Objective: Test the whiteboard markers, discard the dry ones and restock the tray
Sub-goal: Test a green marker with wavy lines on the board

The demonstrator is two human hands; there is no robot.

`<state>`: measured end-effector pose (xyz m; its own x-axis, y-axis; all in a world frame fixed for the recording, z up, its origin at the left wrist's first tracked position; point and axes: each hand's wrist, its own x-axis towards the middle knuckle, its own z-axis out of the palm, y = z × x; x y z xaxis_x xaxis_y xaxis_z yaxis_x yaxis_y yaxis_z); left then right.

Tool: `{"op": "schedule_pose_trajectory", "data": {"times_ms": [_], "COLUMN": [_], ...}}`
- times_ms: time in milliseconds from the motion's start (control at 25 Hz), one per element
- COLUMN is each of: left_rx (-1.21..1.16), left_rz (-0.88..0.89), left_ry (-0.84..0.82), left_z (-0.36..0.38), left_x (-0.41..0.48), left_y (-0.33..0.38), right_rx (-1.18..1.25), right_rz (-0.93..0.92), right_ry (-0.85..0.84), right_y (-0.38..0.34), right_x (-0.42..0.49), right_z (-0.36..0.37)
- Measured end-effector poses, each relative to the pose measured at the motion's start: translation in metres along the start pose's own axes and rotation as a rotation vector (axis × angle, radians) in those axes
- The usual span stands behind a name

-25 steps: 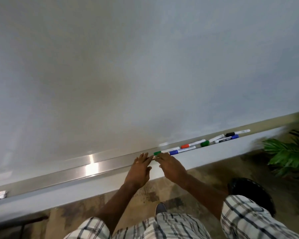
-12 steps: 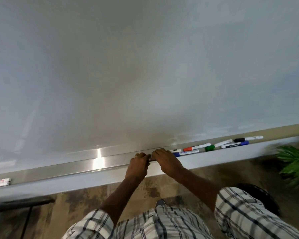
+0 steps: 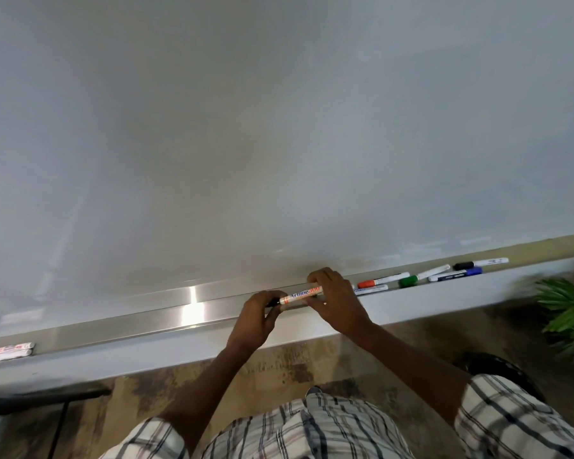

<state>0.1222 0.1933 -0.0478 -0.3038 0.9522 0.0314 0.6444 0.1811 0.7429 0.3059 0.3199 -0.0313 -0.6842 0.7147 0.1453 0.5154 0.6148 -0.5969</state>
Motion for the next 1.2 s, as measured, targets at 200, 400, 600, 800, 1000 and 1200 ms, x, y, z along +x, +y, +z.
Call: {"op": "schedule_pose_trajectory", "data": {"times_ms": [200,400,600,800,1000,1200], "left_rx": [-0.105,-0.174,-0.134,0.012,0.263,0.441], "left_rz": [0.054,0.182,0.329,0.562,0.782,0.807], "left_ry": [0.100,0.162,0.177,0.326,0.602,0.828], "left_z": [-0.038,-0.088,-0.140,-0.204,-0.302,-0.390], "left_x": [-0.002,-0.010,-0.019,-0.017,-0.003,0.018], "left_y": [0.040,0.072,0.104,0.141,0.213,0.280], "right_rx": [0.727,0.828,0.833,0.770,0.700,0.689], "right_rz": [0.311,0.291,0.216,0.061,-0.182,-0.460], "right_ry": [0.075,0.099,0.223,0.486,0.680,0.808], "right_y": [-0.053,-0.114,-0.174,-0.235,-0.295,-0.352], "right_x": [-0.004,-0.007,-0.007,0.001,0.022,0.053], "right_z": [-0.033,-0.054,-0.071,-0.113,-0.183,-0.254]}}
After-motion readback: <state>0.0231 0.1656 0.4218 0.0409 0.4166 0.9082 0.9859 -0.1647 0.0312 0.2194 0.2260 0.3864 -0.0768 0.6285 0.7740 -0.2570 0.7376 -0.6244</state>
